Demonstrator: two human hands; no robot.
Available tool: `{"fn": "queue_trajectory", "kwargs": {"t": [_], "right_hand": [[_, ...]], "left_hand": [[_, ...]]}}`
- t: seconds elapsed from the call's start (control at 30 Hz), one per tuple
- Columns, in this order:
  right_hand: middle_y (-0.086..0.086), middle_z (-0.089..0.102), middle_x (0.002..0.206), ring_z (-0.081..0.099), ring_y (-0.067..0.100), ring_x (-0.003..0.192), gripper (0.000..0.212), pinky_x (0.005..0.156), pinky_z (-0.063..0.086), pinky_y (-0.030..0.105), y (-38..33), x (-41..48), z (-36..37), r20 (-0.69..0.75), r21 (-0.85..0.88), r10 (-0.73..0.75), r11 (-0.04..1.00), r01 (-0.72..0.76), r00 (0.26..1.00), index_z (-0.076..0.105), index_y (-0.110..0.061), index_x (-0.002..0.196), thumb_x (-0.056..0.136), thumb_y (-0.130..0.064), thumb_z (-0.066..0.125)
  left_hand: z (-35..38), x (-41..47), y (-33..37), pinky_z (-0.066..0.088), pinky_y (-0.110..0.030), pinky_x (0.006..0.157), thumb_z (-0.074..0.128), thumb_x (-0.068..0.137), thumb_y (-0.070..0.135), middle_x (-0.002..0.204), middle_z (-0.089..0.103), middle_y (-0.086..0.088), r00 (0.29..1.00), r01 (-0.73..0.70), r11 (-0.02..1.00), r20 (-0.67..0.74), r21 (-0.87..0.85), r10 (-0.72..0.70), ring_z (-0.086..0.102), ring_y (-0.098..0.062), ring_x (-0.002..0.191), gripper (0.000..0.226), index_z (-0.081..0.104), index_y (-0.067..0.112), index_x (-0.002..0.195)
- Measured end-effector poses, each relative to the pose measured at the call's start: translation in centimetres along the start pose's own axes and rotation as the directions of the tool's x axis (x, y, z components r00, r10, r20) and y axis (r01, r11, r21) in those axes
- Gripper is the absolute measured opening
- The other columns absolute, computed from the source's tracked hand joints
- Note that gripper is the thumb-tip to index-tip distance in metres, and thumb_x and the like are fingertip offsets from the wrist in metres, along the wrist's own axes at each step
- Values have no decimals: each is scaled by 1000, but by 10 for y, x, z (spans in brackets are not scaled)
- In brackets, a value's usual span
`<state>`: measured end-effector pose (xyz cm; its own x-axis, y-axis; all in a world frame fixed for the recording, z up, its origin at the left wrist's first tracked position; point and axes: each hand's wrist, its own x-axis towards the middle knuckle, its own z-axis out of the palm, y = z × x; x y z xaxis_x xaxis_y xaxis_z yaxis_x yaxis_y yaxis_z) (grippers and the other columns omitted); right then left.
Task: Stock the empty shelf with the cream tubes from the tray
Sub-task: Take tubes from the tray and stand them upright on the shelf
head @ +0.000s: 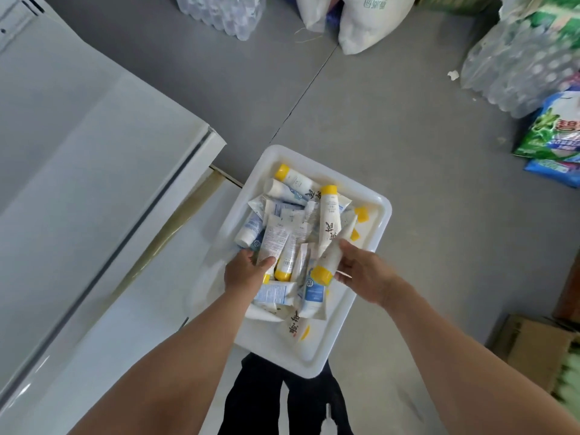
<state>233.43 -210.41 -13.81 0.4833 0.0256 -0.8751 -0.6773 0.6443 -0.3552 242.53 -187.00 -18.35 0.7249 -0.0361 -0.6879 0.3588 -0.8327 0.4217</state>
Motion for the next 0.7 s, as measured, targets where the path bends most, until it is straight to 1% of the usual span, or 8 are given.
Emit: {"fn": "queue_trajectory", "kwargs": {"t": [0.13,0.2,0.27,0.33,0.4,0.47,0.53,0.7], "right_hand": [[9,66,104,63,21,90,45,83,51,37,41,-14,-8,-43,232,57,972,-46,997,65,-13,115,82,-44,66],[11,64,101,61,24,90,43,86,51,43,56,-24,-8,12,409,85,909,-83,996,65,-10,117,89,-42,61],[13,64,95,61,24,84,44,78,54,41,69,-35,-5,34,499,110,859,-112,993,61,-9,122,94,-42,53],[14,64,89,60,21,71,46,57,53,30,80,-45,-1,-32,479,150,870,-117,988,57,-6,123,96,-41,48],[15,64,83,56,19,60,44,44,46,23,90,-59,5,-120,435,173,895,-105,978,55,-2,121,97,-38,47],[17,65,81,55,19,58,38,42,45,22,96,-77,16,-181,421,156,905,-67,971,54,1,115,97,-32,49],[17,67,80,54,19,60,34,42,47,22,100,-96,24,-210,432,119,902,-18,970,55,4,110,95,-26,49],[12,67,79,61,20,61,40,46,49,23,104,-142,40,-179,431,45,901,37,983,62,-1,104,92,-38,55]], "left_hand": [[12,2,-7,49,-32,77,67,77,55,99,71,1,998,55,998,28,-6,-54,64,-24,93,45,68,21,107],[12,3,-6,52,-37,82,70,76,52,100,71,0,999,42,999,-1,-19,-42,65,-25,93,44,68,20,107],[10,-1,-1,52,-35,81,72,78,43,102,70,-1,999,46,997,26,-59,-44,63,-24,92,40,67,18,109],[9,-9,4,52,-35,85,70,80,41,106,68,-4,992,74,996,106,-54,-68,62,-25,94,43,64,17,115],[4,-26,8,53,-37,86,68,82,42,102,65,-7,967,176,976,205,-126,-148,61,-25,91,46,61,14,118],[-6,-51,12,51,-30,70,70,84,37,85,61,-5,886,382,870,391,-313,-249,56,-18,74,42,59,13,116],[-16,-76,12,43,-26,58,72,84,29,82,61,-3,832,469,784,501,-407,-238,54,-14,67,37,58,15,115],[-54,-141,17,44,-27,66,75,82,24,85,65,-5,866,421,697,485,-580,-119,58,-16,73,28,62,13,105]]}}
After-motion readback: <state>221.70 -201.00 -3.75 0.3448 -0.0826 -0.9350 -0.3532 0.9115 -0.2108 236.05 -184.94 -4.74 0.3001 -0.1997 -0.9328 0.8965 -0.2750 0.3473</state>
